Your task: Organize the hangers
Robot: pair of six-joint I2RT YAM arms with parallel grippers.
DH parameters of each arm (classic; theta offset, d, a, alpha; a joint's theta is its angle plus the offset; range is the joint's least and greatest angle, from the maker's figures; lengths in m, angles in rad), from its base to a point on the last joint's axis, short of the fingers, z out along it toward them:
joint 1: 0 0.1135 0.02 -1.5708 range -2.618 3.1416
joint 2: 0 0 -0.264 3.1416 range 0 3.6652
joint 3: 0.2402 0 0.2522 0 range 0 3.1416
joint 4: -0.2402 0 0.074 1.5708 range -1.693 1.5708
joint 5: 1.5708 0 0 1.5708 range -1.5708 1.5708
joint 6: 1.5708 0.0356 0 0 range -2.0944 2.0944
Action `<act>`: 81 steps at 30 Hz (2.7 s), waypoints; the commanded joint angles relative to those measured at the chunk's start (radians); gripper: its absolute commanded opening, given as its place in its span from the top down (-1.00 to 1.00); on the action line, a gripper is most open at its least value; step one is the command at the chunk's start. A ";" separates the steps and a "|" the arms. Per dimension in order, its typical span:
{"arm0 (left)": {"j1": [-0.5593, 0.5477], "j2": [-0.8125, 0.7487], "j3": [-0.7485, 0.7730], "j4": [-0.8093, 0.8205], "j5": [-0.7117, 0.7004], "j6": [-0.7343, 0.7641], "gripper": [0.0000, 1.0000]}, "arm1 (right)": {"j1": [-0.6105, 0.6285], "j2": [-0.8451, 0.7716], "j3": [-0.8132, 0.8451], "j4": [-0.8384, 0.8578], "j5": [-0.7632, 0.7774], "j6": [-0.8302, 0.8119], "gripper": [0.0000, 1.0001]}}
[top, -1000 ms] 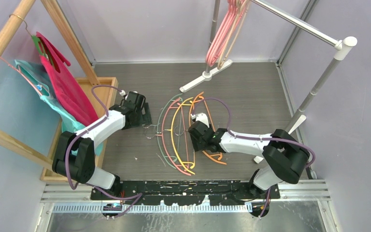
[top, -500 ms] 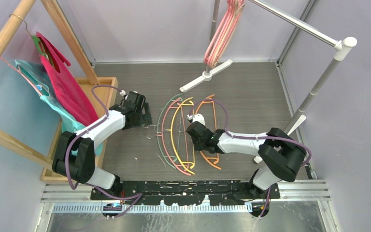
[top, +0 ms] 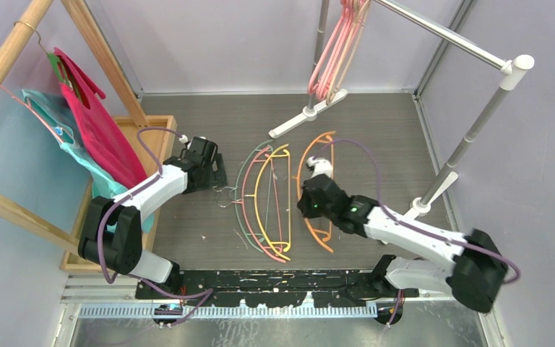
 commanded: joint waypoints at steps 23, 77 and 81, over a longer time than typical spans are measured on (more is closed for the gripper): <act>0.003 -0.098 0.017 0.019 0.014 -0.005 -0.96 | -0.161 -0.403 0.443 -0.117 0.227 -0.013 0.98; 0.003 -0.054 0.035 0.015 -0.007 0.011 -0.96 | -0.643 0.187 0.703 0.714 -0.114 0.255 0.98; 0.003 -0.045 0.035 0.018 -0.006 0.012 -0.96 | -0.642 0.213 0.706 0.711 -0.112 0.260 0.98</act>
